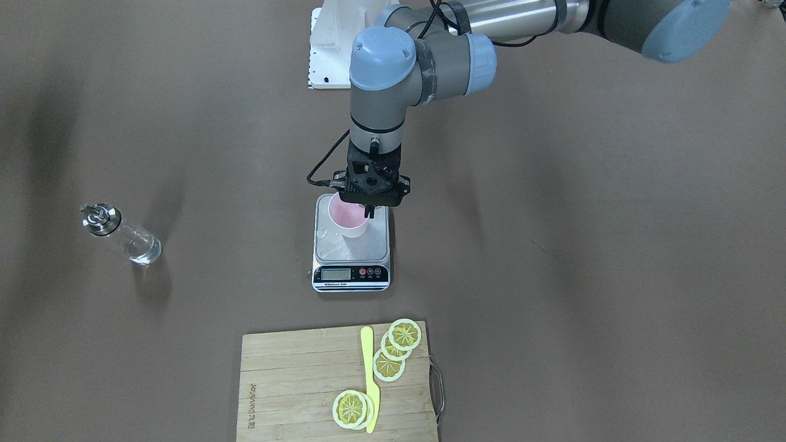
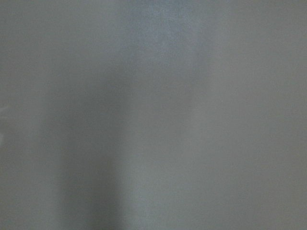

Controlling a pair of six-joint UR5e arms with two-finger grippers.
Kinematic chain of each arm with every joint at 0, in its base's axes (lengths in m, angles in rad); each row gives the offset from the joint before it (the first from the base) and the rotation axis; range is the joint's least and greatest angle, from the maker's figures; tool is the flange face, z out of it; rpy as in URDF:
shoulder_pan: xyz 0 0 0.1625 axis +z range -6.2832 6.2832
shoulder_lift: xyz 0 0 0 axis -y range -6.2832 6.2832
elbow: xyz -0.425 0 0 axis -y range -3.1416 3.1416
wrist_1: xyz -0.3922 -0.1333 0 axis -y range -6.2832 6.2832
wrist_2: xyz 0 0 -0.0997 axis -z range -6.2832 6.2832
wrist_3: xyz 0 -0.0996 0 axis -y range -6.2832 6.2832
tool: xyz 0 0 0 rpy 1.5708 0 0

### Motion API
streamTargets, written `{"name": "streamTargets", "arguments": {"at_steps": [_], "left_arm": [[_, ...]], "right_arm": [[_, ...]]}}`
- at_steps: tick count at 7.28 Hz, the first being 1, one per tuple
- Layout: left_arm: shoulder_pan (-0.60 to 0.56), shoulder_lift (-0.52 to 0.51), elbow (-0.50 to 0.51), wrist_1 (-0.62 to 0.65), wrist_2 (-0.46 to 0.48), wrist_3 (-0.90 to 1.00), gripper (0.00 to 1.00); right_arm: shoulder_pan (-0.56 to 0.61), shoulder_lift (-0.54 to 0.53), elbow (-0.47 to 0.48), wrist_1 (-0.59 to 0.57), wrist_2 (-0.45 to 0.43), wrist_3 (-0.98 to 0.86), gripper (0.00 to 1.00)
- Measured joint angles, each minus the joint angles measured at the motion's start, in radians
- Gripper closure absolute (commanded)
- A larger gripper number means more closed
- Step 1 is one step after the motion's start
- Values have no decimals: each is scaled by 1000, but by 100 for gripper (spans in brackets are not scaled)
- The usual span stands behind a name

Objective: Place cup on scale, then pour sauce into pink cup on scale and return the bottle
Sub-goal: 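Carry the pink cup with the left gripper onto the scale, then open the left gripper and withdraw the left arm from the cup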

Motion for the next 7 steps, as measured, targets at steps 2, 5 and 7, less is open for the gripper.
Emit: {"name": "streamTargets", "arguments": {"at_steps": [2, 5, 7], "left_arm": [[0, 0, 2, -2, 1, 0, 100], [1, 1, 39, -76, 6, 2, 46], [2, 3, 55, -113, 6, 13, 2]], "right_arm": [[0, 0, -1, 0, 0, 0, 0], [0, -1, -1, 0, 0, 1, 0], [0, 0, 0, 0, 0, 1, 0]]}}
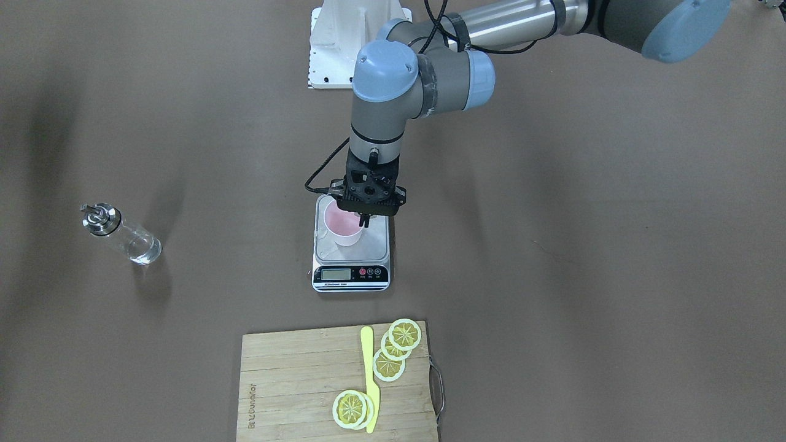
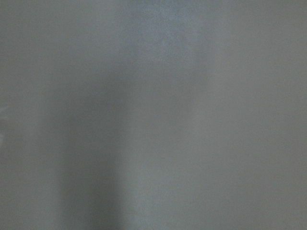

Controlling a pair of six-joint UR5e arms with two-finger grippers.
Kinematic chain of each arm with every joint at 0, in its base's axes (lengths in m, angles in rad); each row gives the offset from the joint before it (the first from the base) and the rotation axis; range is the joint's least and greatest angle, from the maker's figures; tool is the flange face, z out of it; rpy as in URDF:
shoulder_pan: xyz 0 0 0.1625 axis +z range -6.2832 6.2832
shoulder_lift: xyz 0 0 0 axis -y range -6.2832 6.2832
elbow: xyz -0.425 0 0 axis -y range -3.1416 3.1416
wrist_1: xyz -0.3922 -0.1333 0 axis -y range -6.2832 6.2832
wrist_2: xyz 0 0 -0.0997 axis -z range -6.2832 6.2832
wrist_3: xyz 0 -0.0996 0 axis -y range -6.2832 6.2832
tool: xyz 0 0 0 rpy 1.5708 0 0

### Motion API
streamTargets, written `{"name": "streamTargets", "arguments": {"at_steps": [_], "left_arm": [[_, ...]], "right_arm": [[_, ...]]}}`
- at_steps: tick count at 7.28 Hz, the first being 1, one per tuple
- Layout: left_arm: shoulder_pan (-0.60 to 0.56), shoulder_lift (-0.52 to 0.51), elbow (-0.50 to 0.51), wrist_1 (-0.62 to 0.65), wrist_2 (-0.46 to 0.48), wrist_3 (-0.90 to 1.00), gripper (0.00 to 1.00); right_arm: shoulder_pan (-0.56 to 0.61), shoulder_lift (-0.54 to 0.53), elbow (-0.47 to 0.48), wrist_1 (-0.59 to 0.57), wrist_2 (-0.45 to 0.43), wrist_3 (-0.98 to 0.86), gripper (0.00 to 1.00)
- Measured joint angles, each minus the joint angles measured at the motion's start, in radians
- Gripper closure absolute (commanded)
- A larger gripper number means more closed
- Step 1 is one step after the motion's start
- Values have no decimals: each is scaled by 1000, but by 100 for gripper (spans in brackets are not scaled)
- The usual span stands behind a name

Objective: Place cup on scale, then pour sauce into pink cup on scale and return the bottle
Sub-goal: 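Open the left gripper and withdraw the left arm from the cup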

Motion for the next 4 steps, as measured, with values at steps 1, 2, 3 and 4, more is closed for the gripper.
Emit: {"name": "streamTargets", "arguments": {"at_steps": [1, 2, 3, 4], "left_arm": [[0, 0, -1, -4, 1, 18, 2], [-2, 0, -7, -5, 0, 32, 2], [-8, -1, -19, -1, -3, 48, 2], [-22, -1, -35, 6, -16, 64, 2]], "right_arm": [[0, 2, 0, 0, 0, 0, 0], [0, 3, -1, 0, 0, 0, 0], [0, 4, -1, 0, 0, 0, 0], [0, 6, -1, 0, 0, -1, 0]]}}
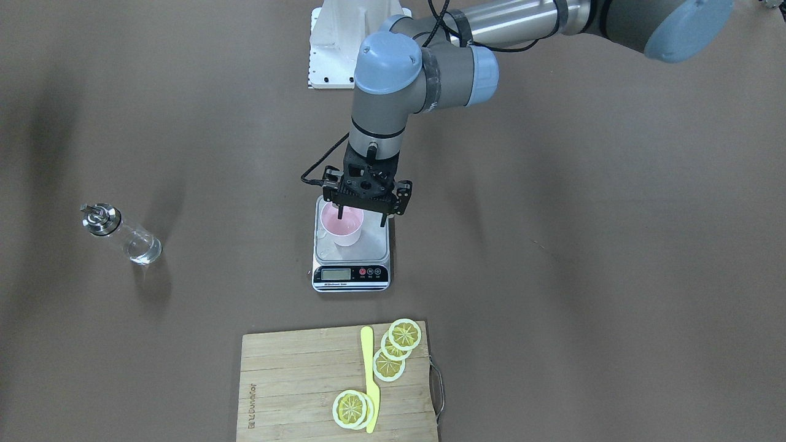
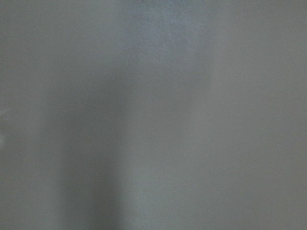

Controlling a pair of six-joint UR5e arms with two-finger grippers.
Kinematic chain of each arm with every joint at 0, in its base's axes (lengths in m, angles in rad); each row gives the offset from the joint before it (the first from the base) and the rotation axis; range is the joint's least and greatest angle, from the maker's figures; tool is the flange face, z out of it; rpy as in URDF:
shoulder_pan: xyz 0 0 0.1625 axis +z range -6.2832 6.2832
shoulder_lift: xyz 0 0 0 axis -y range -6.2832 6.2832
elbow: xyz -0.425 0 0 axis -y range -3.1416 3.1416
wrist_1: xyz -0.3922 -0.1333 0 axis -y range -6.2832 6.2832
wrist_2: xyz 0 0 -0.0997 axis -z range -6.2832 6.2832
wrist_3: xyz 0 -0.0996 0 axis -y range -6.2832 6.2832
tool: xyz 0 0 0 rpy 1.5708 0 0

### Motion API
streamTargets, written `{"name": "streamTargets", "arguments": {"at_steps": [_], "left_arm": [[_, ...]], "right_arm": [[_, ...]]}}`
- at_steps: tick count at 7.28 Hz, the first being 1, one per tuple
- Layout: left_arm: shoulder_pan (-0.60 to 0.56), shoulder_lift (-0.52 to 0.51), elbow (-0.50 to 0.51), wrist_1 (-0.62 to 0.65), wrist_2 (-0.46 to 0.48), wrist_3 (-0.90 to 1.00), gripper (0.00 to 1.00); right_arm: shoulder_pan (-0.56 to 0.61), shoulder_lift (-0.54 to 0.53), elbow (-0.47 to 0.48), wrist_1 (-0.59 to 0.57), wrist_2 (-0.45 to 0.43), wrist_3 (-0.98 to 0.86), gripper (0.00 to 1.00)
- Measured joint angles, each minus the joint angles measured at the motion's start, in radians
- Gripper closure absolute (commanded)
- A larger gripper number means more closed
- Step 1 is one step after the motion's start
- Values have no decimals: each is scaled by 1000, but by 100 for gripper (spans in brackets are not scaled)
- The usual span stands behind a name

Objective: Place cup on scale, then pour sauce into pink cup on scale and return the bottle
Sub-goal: 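Open the left gripper and withdraw the left arm from the cup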

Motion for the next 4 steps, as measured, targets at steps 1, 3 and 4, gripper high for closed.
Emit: {"name": "streamTargets", "arguments": {"at_steps": [1, 3, 4], "left_arm": [[-32, 2, -16, 18, -38, 24, 2], [-139, 47, -119, 167, -140, 179, 2], [-207, 94, -192, 261, -176, 298, 2]], "right_arm": [[-1, 2, 2, 0, 0, 0, 0], [-6, 3, 14, 1, 1, -1, 0], [-13, 4, 27, 4, 1, -3, 0]]}}
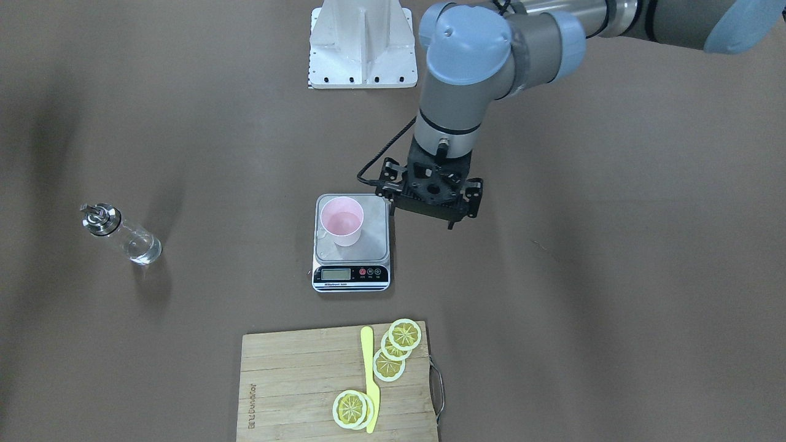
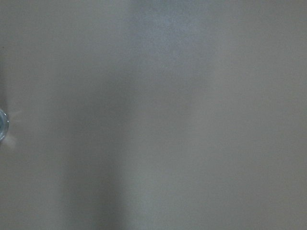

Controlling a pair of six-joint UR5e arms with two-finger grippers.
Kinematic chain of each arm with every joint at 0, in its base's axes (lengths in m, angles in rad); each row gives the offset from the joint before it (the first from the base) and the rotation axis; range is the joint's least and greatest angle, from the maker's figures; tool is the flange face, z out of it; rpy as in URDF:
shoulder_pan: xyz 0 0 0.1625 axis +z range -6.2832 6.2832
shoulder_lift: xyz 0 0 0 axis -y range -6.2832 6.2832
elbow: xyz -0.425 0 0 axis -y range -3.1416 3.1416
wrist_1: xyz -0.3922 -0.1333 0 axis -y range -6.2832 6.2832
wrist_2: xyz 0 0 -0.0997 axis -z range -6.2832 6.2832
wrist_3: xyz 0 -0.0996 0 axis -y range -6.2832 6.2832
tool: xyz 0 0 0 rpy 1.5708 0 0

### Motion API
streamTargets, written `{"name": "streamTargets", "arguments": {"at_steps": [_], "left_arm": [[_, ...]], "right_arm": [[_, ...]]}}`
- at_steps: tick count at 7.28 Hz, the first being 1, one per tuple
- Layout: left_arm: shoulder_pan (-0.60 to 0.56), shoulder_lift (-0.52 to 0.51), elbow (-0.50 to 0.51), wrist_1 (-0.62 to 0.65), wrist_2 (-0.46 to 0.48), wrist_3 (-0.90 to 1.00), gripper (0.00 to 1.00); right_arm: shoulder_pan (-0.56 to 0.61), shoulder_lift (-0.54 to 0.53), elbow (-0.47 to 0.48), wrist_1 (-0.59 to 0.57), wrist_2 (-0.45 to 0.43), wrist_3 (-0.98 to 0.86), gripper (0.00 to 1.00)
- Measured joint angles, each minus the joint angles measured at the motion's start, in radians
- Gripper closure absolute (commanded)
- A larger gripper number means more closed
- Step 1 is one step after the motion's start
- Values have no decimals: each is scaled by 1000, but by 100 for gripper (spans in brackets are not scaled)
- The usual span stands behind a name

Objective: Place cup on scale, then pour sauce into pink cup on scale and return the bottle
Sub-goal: 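Open the left gripper and withdraw the left arm from the cup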

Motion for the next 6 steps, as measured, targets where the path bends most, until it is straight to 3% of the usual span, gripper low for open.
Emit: {"name": "streamTargets", "arguments": {"at_steps": [2, 6], "left_arm": [[-168, 96, -69, 119, -58, 276, 2], [-470, 329, -18, 144, -112, 774, 2]], "right_arm": [[-25, -6, 6, 106, -4, -9, 0], [-50, -23, -8, 264, 0, -21, 0]]}}
